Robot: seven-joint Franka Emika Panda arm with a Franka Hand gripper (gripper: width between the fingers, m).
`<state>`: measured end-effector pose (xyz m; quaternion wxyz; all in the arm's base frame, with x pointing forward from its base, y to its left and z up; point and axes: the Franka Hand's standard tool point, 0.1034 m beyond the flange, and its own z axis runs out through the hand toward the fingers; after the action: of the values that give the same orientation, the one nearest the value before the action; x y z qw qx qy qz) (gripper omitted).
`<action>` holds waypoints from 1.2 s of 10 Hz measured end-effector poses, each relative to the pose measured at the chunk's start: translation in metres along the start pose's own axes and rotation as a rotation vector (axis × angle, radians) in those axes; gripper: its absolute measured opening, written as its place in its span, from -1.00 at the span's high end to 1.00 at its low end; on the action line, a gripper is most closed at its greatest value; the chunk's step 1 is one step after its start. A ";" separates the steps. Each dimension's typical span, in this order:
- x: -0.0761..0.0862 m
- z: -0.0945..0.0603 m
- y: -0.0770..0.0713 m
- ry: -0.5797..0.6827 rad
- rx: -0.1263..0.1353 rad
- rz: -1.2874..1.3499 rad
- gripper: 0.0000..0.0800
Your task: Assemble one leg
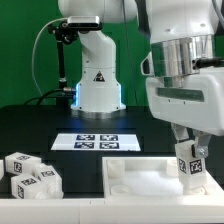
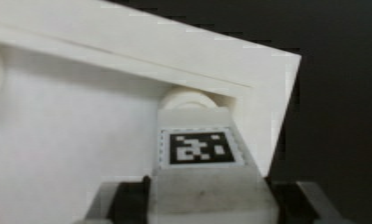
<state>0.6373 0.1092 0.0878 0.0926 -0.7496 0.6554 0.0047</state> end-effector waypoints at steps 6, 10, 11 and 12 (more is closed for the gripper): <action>-0.003 0.004 0.004 0.020 -0.049 -0.705 -0.60; -0.002 0.004 0.004 0.022 -0.061 -1.031 -0.62; -0.003 0.004 0.003 0.033 -0.074 -1.172 -0.62; -0.004 0.004 0.002 0.034 -0.075 -1.220 -0.62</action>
Offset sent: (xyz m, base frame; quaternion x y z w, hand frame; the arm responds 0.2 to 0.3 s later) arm -0.0025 0.0031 0.0004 -0.0355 0.0097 -0.3229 0.9457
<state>0.6347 0.1136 0.0839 0.0416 -0.9925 0.1085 -0.0379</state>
